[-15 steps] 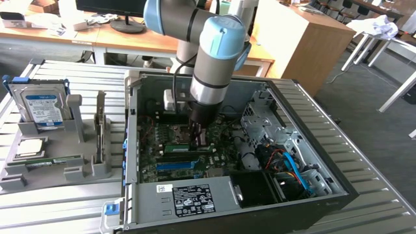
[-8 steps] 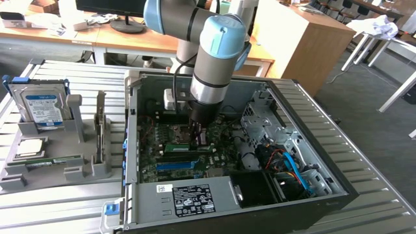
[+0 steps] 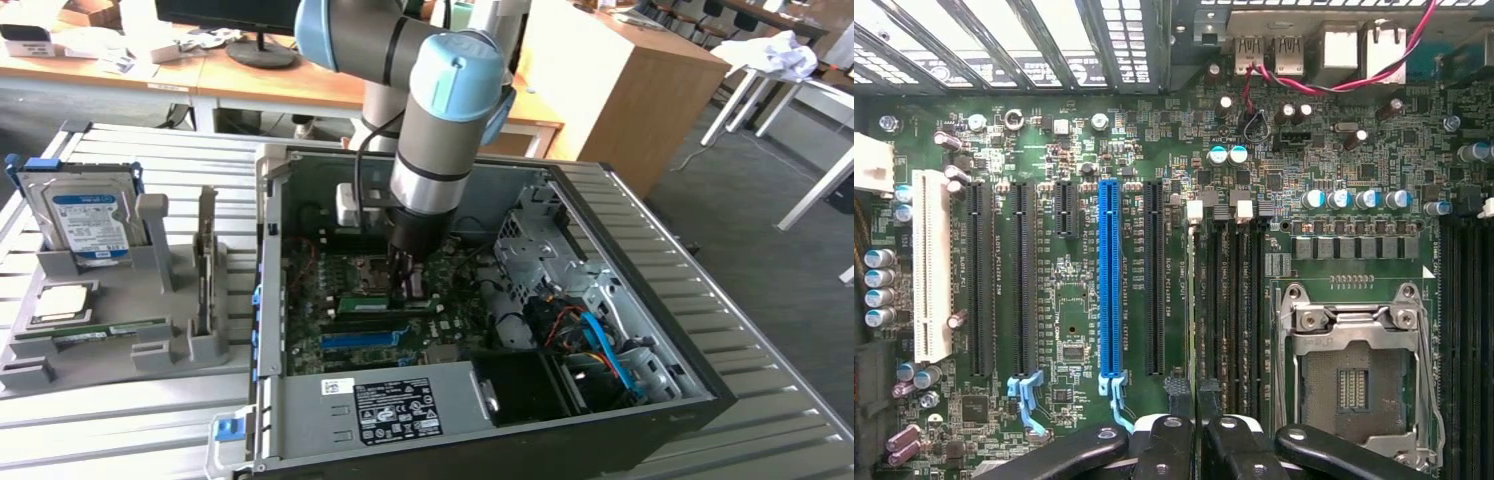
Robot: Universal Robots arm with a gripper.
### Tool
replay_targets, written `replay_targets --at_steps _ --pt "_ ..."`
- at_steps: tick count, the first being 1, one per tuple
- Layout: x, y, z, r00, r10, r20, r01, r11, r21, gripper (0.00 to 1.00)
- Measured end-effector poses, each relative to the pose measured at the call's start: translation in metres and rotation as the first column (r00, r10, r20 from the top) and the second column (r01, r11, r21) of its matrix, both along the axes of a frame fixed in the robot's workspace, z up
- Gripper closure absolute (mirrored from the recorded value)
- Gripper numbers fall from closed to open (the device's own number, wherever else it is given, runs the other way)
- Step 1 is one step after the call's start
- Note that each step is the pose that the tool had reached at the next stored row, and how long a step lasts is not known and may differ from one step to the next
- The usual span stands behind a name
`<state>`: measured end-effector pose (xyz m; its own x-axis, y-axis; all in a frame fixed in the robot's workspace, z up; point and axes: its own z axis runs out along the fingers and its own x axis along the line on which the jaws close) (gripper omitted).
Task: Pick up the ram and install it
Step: 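Insert the ram into the slot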
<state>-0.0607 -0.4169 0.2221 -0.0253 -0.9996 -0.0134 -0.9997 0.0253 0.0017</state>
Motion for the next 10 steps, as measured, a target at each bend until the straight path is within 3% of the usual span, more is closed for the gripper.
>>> replay_targets --at_steps 10 --pt "0.0000 0.0013 -0.0010 1.0000 -0.005 0.0002 0.005 1.0000 0.0003 0.87"
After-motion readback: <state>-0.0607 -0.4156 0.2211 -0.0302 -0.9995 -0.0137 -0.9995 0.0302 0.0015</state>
